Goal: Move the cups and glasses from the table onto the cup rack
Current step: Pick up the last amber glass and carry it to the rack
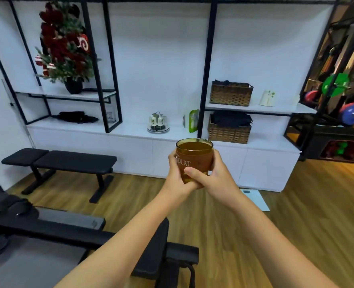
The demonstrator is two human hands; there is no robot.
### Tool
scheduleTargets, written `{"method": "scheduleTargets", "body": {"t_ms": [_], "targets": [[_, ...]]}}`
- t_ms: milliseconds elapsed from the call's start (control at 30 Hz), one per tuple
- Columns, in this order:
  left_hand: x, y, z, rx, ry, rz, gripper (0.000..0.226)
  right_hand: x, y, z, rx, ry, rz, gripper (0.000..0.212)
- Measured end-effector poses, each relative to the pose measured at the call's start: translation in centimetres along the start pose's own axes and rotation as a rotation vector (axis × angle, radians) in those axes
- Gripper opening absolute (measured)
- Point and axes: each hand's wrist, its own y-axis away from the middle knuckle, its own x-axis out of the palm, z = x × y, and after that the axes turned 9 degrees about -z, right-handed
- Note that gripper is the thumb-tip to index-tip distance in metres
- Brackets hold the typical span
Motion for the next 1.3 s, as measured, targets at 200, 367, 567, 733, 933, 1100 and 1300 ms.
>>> {"method": "scheduleTargets", "body": {"t_ms": [200, 367, 567, 733, 933, 1100, 1300], "targets": [[3.6, -9.4, 3.1, 0.030, -0.059, 0.087, 0.099, -2.5, -9.6, -4.1, 0.046, -0.031, -0.062, 0.069], [8.3, -16.5, 6.5, 0.025, -0.088, 0.123, 0.101, -5.4, -17.1, -9.1, 0.070, -0.071, -0.062, 0.067], [15.5, -26.7, 11.4, 0.016, -0.071, 0.061, 0.090, -10.2, -27.8, -15.6, 0.076, -0.137, -0.028, 0.070], [21.7, -35.7, 13.8, -0.084, 0.097, 0.027, 0.070, -16.3, -37.6, -19.4, 0.085, -0.122, 0.029, 0.061], [27.5, -44.6, 14.3, -0.164, 0.150, -0.025, 0.068, -20.2, -47.3, -23.2, 0.048, -0.058, 0.039, 0.073], [28.0, -51.1, 16.3, -0.191, -0.027, -0.018, 0.085, -18.7, -53.2, -27.6, 0.045, -0.088, 0.027, 0.070], [25.7, -59.5, 21.1, -0.224, -0.038, -0.094, 0.082, -14.8, -61.6, -32.1, 0.008, -0.053, 0.074, 0.083]]}}
